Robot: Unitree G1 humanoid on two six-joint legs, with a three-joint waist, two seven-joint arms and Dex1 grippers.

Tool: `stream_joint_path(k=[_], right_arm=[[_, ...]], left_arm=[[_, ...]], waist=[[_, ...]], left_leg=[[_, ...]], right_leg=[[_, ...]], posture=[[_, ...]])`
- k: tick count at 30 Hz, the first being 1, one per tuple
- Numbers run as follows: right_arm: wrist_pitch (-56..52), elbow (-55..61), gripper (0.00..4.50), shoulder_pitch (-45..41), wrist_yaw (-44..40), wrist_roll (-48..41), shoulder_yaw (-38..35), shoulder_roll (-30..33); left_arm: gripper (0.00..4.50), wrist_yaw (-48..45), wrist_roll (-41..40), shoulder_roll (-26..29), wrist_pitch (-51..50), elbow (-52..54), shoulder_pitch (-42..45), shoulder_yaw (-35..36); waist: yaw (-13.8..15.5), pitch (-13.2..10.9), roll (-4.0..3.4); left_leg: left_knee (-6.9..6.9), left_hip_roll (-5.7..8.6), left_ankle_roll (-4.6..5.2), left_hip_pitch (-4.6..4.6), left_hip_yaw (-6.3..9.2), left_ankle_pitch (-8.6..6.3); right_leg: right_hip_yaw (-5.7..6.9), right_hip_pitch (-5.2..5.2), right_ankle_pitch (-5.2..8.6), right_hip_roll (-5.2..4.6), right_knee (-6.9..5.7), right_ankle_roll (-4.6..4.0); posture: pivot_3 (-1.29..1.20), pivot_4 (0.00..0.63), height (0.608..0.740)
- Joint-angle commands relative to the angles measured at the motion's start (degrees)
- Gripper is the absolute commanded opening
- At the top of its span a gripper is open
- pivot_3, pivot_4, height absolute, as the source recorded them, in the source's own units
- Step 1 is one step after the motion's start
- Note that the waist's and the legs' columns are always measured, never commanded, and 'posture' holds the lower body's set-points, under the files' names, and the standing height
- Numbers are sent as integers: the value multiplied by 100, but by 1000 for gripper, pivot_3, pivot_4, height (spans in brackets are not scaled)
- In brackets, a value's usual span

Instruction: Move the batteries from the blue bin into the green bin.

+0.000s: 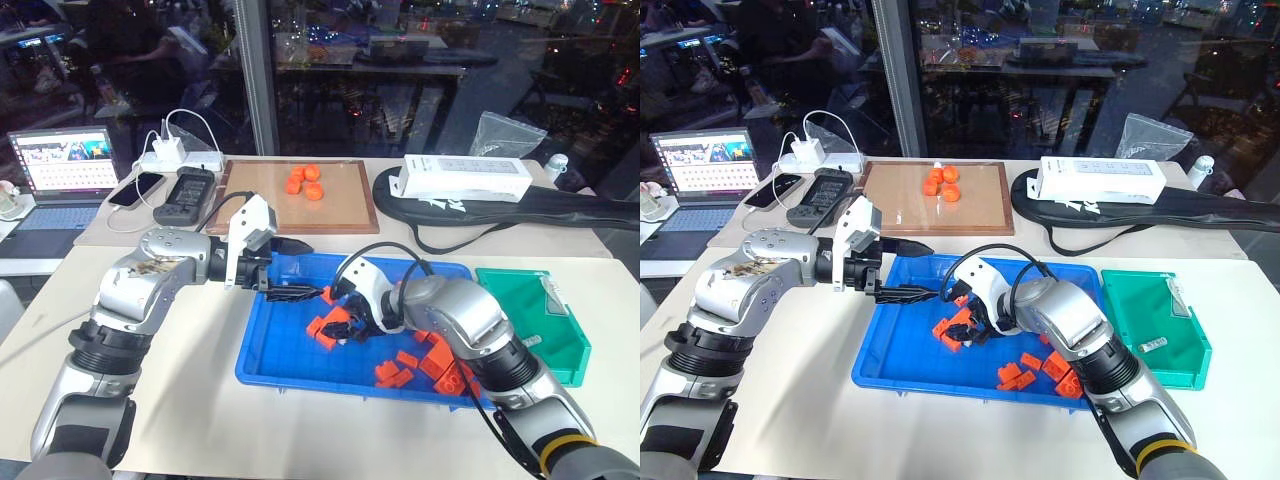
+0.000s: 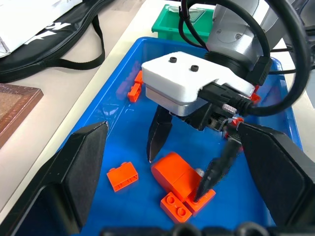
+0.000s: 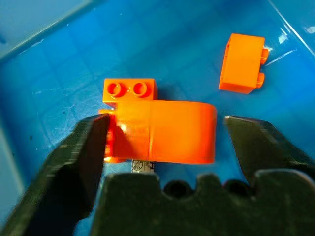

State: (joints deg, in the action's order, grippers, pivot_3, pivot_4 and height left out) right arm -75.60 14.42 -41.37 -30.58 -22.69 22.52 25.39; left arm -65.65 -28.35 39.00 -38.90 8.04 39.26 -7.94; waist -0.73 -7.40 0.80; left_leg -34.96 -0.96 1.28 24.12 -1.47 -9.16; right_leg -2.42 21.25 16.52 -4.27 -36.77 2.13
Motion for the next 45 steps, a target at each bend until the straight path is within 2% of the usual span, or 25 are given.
stream_joint_path(k=[1,2,13,19,22,26,27,31,36,45], right_arm=[[-128,57,2446,-6,10,23,-76,122],[-145,97,2218,-30,-12,16,-114,176],[61,-144,2218,-144,-45,205,-425,863],[145,-124,2218,-66,-82,263,-389,959],[223,-70,2860,-35,-93,318,-317,1048],[271,20,4250,-51,-42,399,-412,1167],[267,77,4472,-75,-48,420,-447,1235],[125,271,4472,-226,-70,357,-674,1324],[-143,1047,4472,-403,-578,-260,-903,1349],[105,1323,4472,-52,-612,-245,13,1229]], left_arm=[[4500,36,-8,37,48,138,20,107],[4500,38,-8,37,47,139,15,107],[4500,34,-3,1,81,114,38,73],[4500,23,-3,-14,81,108,45,64],[4500,18,1,-24,80,90,59,58],[4500,13,3,-18,75,96,57,57],[4500,14,5,-17,74,100,57,58],[4500,3,17,-12,85,89,61,63],[4500,-16,24,-9,98,71,71,63],[4500,-35,44,-18,102,47,112,50]], waist=[[-1,2,3],[-2,2,3],[3,1,4],[1,1,4],[8,0,5],[4,0,6],[7,0,5],[4,-1,6],[-14,-2,5],[9,-2,6]], left_leg=[[1,0,0,-4,0,0],[2,-1,0,-5,0,0],[4,1,0,0,-3,0],[5,0,0,0,-3,0],[5,0,0,0,-3,0],[3,1,0,4,-4,0],[4,1,0,4,-4,0],[5,1,0,6,-4,0],[10,-2,0,6,-3,0],[6,0,0,6,-1,0]], right_leg=[[0,-4,0,1,1,0],[0,-4,0,1,0,0],[0,0,0,-3,3,-1],[0,1,1,-2,4,-1],[-1,0,1,-2,4,-1],[-1,2,1,-4,6,0],[-1,3,1,-4,5,0],[-1,4,1,-4,7,-1],[-1,8,1,0,6,-1],[1,4,2,-6,8,-1]], posture=[[0,150,699],[0,150,699],[0,150,699],[0,150,699],[0,150,699],[0,150,699],[0,150,699],[0,150,699],[0,150,699],[0,150,699]])
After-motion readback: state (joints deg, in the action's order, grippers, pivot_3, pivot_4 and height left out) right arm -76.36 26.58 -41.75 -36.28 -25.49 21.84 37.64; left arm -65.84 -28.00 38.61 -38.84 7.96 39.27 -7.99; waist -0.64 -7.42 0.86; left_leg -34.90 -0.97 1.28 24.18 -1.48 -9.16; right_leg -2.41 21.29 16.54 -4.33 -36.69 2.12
